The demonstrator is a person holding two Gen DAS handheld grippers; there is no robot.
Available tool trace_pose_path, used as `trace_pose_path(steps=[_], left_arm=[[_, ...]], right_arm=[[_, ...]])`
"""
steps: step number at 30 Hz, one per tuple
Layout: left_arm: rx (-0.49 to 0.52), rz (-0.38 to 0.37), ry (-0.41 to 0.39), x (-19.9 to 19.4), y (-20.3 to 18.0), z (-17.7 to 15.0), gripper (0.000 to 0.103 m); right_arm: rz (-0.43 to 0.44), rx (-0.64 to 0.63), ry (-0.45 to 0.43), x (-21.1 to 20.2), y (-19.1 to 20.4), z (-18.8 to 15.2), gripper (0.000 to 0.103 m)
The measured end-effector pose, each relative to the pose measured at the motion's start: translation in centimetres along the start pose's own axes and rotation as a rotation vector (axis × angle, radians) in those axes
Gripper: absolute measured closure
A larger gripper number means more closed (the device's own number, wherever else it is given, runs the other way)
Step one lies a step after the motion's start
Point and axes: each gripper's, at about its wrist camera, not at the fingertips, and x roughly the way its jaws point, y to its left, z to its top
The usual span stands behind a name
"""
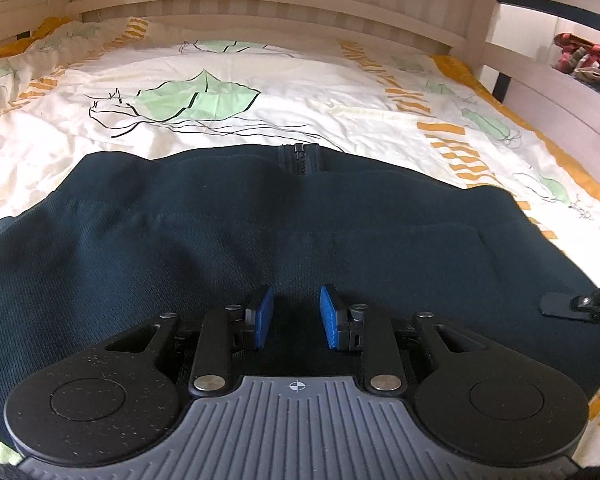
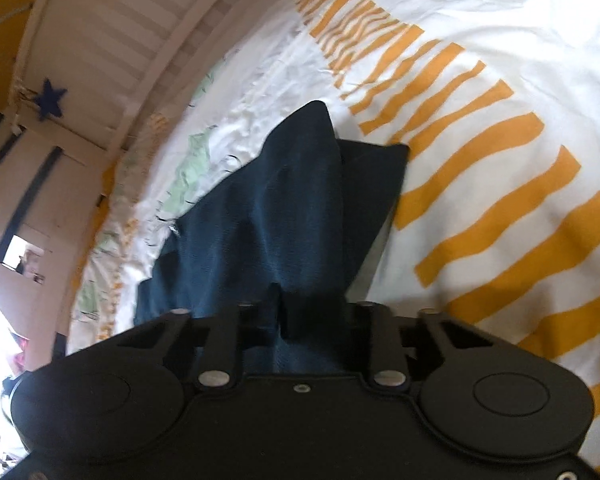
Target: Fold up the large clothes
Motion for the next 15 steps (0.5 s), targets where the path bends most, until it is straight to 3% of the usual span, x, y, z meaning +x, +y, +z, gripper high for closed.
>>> trace_pose_path(steps=[10,15], left_arm=[[0.027,-0.029,0.027,-1.9,0.4,1.0,0.077],[0.1,-0.038,-0.025,-5.0,0.6,0.0,0.077]], right_arm=[[0.068,-0.083,-0.027,-2.1,3.6,1.0,0.076],[0.09,-0.132,-0.028,-2.9,5.8,1.4,0.076]])
